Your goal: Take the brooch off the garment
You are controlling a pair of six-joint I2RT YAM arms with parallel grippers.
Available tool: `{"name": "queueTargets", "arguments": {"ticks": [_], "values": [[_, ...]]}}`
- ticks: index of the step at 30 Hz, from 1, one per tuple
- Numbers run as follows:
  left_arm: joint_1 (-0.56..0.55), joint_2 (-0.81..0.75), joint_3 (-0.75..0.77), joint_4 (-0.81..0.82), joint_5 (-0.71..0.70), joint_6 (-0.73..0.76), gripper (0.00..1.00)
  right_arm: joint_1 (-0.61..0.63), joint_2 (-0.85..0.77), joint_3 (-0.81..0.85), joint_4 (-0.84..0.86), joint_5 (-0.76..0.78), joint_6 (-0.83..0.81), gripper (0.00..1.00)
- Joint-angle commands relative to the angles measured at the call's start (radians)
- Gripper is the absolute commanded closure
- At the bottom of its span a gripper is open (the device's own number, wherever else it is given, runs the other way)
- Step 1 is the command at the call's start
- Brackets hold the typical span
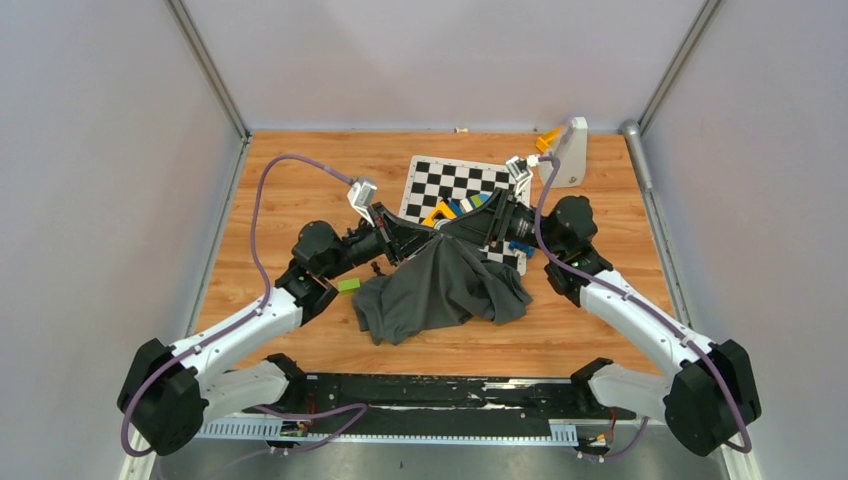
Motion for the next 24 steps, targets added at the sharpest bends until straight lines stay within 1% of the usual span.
{"name": "queueTargets", "arguments": {"ticks": [1, 3, 7, 9, 11, 14, 16, 20, 22, 24], "values": [[0.002, -0.042, -0.018, 0.037, -0.054, -0.016, 1.0, 0.001, -0.063, -0.025, 0.026, 0.049, -0.038, 0.32], [0.004, -0.052, -0.032, 0.07, -0.059, -0.048, 1.0, 0.0, -0.077, -0.049, 0.029, 0.072, -0.045, 0.32], [0.004, -0.046, -0.05, 0.156, -0.048, -0.122, 1.0, -0.001, -0.079, -0.065, 0.055, 0.075, -0.046, 0.38], [0.004, -0.041, -0.054, 0.178, -0.044, -0.14, 1.0, -0.001, -0.077, -0.067, 0.061, 0.072, -0.051, 0.41], [0.005, -0.045, -0.052, 0.176, -0.048, -0.137, 1.0, -0.001, -0.084, -0.073, 0.058, 0.084, -0.06, 0.41], [0.005, -0.065, -0.031, 0.112, -0.076, -0.075, 1.0, -0.001, -0.103, -0.091, 0.031, 0.106, -0.093, 0.33], [0.005, -0.08, -0.008, -0.003, -0.098, -0.022, 1.0, 0.001, -0.107, -0.106, 0.013, 0.107, -0.131, 0.27], [0.005, -0.099, 0.016, -0.099, -0.142, 0.035, 1.0, 0.012, -0.08, -0.137, 0.033, 0.062, -0.193, 0.21], [0.006, -0.105, 0.016, -0.117, -0.154, 0.046, 1.0, 0.03, -0.055, -0.149, 0.049, 0.051, -0.225, 0.2], [0.006, -0.106, 0.015, -0.119, -0.157, 0.048, 1.0, 0.049, -0.025, -0.136, 0.031, 0.058, -0.257, 0.23]]}}
